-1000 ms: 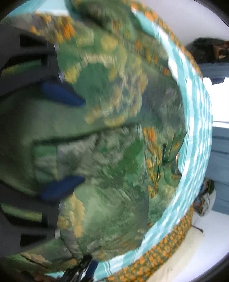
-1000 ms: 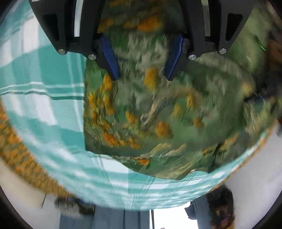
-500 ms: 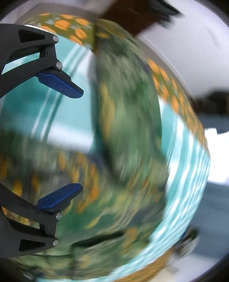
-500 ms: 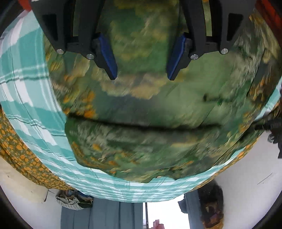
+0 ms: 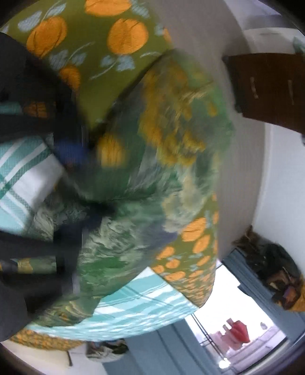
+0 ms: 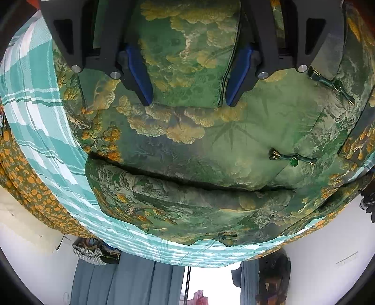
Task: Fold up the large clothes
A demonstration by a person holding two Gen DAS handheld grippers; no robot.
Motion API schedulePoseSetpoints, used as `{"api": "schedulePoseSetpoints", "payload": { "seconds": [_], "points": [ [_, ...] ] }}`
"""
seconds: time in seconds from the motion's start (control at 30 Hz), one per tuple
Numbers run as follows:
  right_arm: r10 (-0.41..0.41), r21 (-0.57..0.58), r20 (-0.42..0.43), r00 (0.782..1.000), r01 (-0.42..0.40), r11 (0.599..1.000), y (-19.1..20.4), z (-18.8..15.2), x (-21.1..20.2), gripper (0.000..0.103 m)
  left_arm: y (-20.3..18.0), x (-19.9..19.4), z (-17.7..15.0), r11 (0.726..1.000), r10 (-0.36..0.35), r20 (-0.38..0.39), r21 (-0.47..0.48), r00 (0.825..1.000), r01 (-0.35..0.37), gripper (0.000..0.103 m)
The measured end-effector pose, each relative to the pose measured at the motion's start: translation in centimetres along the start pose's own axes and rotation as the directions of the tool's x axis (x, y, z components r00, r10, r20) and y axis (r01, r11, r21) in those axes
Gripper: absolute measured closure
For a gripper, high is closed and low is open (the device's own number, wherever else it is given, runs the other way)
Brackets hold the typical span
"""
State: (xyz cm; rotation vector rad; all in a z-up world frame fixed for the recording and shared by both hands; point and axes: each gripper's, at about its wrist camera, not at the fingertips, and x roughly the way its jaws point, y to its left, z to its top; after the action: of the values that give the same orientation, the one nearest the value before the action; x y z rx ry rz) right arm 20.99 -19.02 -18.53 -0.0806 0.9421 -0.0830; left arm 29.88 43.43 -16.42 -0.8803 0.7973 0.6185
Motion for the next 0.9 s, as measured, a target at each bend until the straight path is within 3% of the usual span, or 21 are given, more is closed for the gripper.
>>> {"api": "schedulePoseSetpoints", "payload": {
  "seconds": [0.07,0.17,0.27,0.3,0.33,0.4,0.5,0.6,0.63,0.67,0.77,0.9],
  "points": [
    [0.010,0.009,0.005,1.000,-0.010,1.000,-0.2,-0.1,0.1,0.037,-1.7,-1.5,-0.1,0.997,-0.001,0.046,0.074,0.999,-0.002,0.093],
    [0.018,0.019,0.012,1.000,-0.019,1.000,-0.4,-0.2,0.2,0.037,-7.3,-5.8,-1.1,0.951,-0.009,0.170,0.307,0.985,-0.044,0.094],
    [0.025,0.025,0.023,0.999,-0.026,0.999,-0.5,-0.3,0.1,0.037,-15.4,-10.7,-5.1,0.802,-0.102,0.291,0.589,0.951,-0.095,0.094],
    [0.029,0.029,0.025,0.999,-0.029,0.999,-0.5,-0.3,0.0,0.037,-18.7,-12.6,-7.8,0.708,-0.164,0.320,0.696,0.933,-0.114,0.094],
    [0.034,0.034,0.026,0.999,-0.035,0.999,-0.6,-0.3,0.0,0.037,-20.4,-13.6,-9.4,0.645,-0.208,0.327,0.755,0.922,-0.122,0.094],
    [0.046,0.049,0.022,0.999,-0.047,0.998,-0.9,-0.2,-0.2,0.037,-24.6,-15.4,-15.0,0.477,-0.305,0.309,0.868,0.901,-0.136,0.093],
    [0.072,0.084,0.011,0.997,-0.072,0.994,-1.4,0.0,-0.6,0.037,-28.2,-15.2,-22.2,0.305,-0.359,0.226,0.945,0.906,-0.115,0.090],
    [0.106,0.124,0.005,0.994,-0.105,0.987,-2.3,0.1,-1.4,0.037,-29.3,-12.9,-27.5,0.202,-0.310,0.117,0.978,0.943,-0.055,0.065],
    [0.120,0.140,0.006,0.993,-0.120,0.983,-2.7,0.1,-1.7,0.037,-29.4,-11.5,-29.1,0.184,-0.268,0.085,0.982,0.960,-0.035,0.040],
    [0.141,0.156,0.011,0.990,-0.141,0.978,-3.1,0.1,-2.1,0.037,-29.3,-10.5,-30.4,0.179,-0.231,0.065,0.984,0.971,-0.024,0.028],
    [0.134,0.174,0.035,0.990,-0.138,0.975,-4.2,-0.1,-3.5,0.037,-27.2,-8.4,-32.1,0.204,-0.143,0.018,0.979,0.990,0.012,0.027],
    [0.149,0.197,0.072,0.986,-0.161,0.967,-5.7,-1.0,-4.9,0.037,-24.1,-8.1,-30.9,0.310,-0.127,-0.070,0.945,0.989,0.106,0.025]
  ]
}}
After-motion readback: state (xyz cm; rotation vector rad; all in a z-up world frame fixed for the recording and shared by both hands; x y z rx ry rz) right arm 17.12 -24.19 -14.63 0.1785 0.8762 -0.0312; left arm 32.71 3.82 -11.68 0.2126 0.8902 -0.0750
